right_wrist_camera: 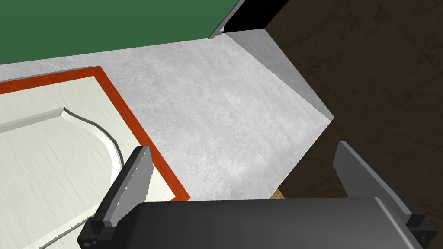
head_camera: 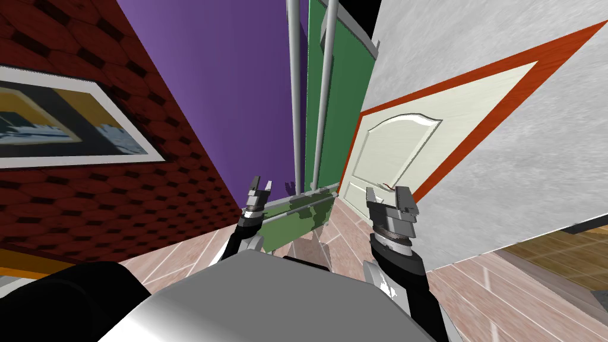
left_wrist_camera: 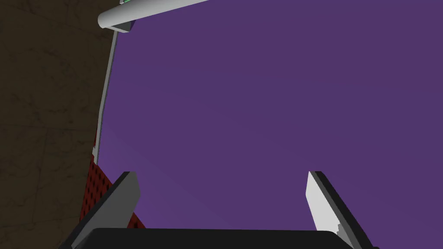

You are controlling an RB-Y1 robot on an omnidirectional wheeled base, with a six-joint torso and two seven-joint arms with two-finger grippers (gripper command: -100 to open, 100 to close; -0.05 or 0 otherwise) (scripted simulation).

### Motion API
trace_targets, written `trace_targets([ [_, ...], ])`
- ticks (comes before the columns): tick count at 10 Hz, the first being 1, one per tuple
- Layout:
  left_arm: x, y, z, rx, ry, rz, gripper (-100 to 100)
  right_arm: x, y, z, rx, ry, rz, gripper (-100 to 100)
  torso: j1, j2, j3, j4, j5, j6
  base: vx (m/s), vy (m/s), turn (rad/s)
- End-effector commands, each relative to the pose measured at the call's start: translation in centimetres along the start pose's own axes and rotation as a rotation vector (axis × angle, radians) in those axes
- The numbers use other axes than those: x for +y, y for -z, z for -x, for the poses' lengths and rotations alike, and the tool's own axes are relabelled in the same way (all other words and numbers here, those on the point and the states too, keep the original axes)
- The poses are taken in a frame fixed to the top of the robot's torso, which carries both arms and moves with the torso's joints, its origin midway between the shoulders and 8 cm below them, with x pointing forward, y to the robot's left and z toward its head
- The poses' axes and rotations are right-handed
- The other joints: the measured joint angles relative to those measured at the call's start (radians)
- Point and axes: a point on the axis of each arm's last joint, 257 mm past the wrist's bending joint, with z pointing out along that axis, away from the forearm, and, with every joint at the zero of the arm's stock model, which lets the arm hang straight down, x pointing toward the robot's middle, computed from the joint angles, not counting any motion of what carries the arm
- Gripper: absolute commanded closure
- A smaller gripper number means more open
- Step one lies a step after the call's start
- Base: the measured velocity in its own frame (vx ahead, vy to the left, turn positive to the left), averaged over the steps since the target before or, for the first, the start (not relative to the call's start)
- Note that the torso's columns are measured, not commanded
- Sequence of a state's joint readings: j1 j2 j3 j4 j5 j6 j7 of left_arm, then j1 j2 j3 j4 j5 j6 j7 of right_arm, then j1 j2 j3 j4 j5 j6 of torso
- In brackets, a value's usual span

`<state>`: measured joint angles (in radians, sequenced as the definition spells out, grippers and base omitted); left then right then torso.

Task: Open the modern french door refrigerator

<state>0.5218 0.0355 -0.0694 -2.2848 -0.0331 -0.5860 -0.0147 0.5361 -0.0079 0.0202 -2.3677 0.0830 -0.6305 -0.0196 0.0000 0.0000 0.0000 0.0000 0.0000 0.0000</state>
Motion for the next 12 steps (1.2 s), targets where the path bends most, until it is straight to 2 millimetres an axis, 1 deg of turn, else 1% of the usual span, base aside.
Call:
trace_targets([
  [1,0.0,0.0,0.0,0.0,0.0,0.0,0,0.0,0.0,0.0,0.0,0.0,0.0,0,0.0,0.041,-0.082,0.041,0.0,0.0,0.0,0.0,0.0],
  [3,-0.01,0.0,0.0,0.0,0.0,0.0,0,0.01,0.0,0.0,0.0,0.0,0.0,0,0.0,0.175,-0.351,0.176,0.0,0.0,0.0,0.0,0.0],
  [9,-0.02,-0.01,0.0,0.0,0.0,0.0,0,0.02,-0.01,0.0,0.0,0.0,0.0,0,0.0,0.618,-1.234,0.617,0.0,0.0,0.0,0.0,0.0],
  [10,0.31,0.14,-0.28,0.039,-0.016,0.016,-100,0.02,-0.01,0.0,0.0,0.0,0.0,0,0.0,0.691,-1.382,0.691,0.0,0.0,0.017,-0.004,-0.03],
  [11,0.52,0.24,-0.37,0.057,-0.024,0.027,-100,0.0,0.0,0.0,0.0,0.0,0.0,0,0.0,0.725,-1.451,0.724,0.0,0.0,0.023,-0.004,-0.034],
  [12,0.77,0.35,-0.44,0.076,-0.034,0.04,-100,-0.01,0.01,0.0,0.0,0.0,0.0,0,0.0,0.734,-1.471,0.734,0.0,0.0,0.024,-0.006,-0.031],
])
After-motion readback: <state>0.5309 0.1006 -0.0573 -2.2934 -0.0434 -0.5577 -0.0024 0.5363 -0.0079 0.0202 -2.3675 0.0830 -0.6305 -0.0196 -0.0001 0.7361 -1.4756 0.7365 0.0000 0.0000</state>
